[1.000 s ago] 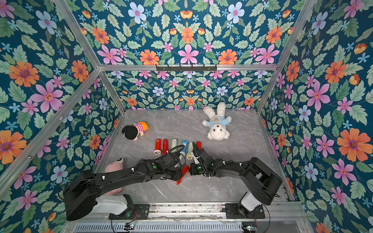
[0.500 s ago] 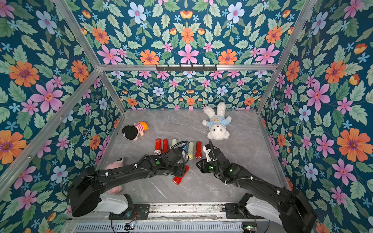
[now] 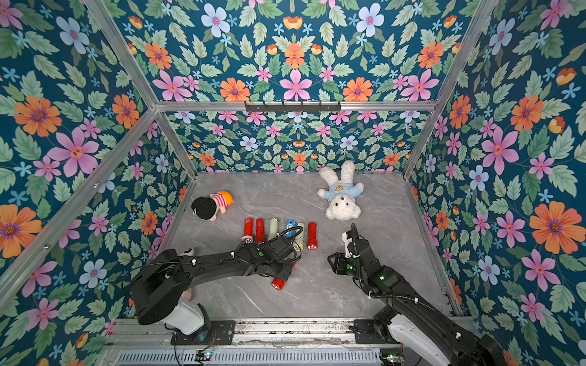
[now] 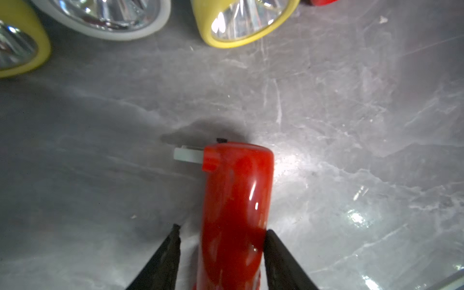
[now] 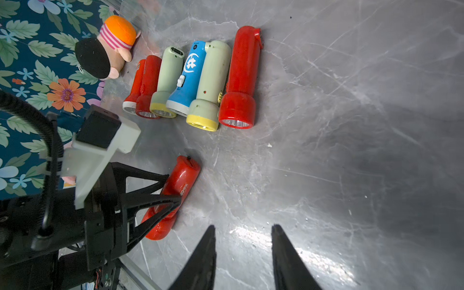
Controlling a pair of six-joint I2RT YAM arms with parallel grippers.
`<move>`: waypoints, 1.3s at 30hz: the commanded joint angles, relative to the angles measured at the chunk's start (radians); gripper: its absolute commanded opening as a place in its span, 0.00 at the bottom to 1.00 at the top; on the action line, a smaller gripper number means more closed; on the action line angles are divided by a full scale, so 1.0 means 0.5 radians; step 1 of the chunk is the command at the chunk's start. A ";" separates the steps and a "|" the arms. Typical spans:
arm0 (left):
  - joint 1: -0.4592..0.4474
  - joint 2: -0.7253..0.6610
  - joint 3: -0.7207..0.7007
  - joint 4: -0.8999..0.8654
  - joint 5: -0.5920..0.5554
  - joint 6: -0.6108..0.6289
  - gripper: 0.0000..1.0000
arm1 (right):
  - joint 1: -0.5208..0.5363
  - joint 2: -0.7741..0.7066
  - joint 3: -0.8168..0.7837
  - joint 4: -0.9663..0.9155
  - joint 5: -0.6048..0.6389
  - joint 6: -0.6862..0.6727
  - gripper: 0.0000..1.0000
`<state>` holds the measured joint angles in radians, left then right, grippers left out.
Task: Close the plug at the bottom of the flashlight
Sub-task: Pick up the flashlight from the center of the board.
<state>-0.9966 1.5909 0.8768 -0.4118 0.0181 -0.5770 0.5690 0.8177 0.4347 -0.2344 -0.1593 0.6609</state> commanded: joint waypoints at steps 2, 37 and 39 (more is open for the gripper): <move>0.002 0.044 0.001 0.064 0.012 -0.033 0.49 | -0.030 0.036 -0.007 0.029 -0.048 0.000 0.39; -0.002 -1.511 -1.195 2.228 -0.004 1.235 0.00 | -0.089 0.285 0.387 0.346 -0.638 -0.470 0.40; -0.004 -1.487 -1.214 2.294 0.098 1.321 0.00 | -0.089 0.322 0.430 0.377 -0.726 -0.499 0.40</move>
<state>-0.9993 0.8394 0.2760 0.6014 -0.0196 -0.0193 0.5236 0.9623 0.6273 -0.0986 -0.4332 0.4648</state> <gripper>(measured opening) 0.390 0.400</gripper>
